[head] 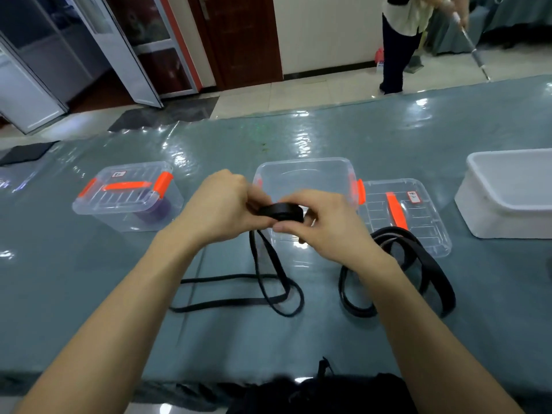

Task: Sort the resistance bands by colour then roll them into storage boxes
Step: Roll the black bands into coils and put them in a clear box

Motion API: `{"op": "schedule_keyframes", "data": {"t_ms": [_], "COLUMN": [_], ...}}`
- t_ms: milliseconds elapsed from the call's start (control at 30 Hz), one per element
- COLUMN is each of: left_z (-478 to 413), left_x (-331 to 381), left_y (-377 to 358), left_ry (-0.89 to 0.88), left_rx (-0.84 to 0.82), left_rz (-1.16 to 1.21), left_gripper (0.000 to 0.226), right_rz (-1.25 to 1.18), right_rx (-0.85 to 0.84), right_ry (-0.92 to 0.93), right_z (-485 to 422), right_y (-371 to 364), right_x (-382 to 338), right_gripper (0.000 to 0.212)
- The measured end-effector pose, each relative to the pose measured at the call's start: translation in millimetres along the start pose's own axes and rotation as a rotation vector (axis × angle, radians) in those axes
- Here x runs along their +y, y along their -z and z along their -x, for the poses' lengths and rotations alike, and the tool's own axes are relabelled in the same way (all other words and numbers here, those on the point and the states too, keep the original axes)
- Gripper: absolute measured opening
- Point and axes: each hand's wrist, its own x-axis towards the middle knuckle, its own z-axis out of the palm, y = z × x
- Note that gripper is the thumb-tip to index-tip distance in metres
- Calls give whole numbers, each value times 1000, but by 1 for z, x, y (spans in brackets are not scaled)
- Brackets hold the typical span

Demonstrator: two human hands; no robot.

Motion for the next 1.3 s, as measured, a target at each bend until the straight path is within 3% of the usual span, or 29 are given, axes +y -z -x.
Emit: {"op": "schedule_keyframes", "data": {"t_ms": [67, 133, 233, 367, 633, 733, 833, 933, 1000, 1133, 1233, 1300], "left_z": [-1, 2, 11, 24, 25, 27, 34, 42, 45, 43, 31, 22], "left_x": [-3, -8, -24, -42, -47, -52, -67, -88, -101, -124, -130, -127], "left_y": [4, 10, 13, 3, 12, 11, 3, 1, 6, 29, 51, 61], "left_ry": [-62, -73, 39, 230, 326, 356, 390, 410, 374, 195, 25, -35], "left_rx": [-3, 18, 66, 186, 524, 569, 546, 488, 434, 217, 68, 19], "left_rz": [-130, -78, 287, 843, 1237, 1315, 1373, 1301, 1205, 767, 314, 87], "left_gripper": [44, 43, 23, 30, 22, 22, 35, 39, 28, 16, 21, 31], "right_rz": [-8, -67, -219, -477, -889, -1031, -1088, -932, -627, -215, 137, 257], "right_rx": [5, 35, 82, 181, 274, 296, 266, 174, 121, -47, -252, -257], "right_ry": [35, 14, -76, -146, -217, -276, -305, -327, -307, -222, -116, -66], "right_z": [-4, -9, -15, -37, -83, -87, -82, -77, -77, -92, -109, -116], "right_y": [-8, -11, -14, -12, -40, -65, -86, -93, -86, -58, -51, -56], "right_x": [-5, -6, -14, -36, -87, -90, -85, -75, -71, -74, -80, -80], "right_gripper": [12, 10, 11, 12, 12, 14, 28, 32, 25, 48, 24, 10]}}
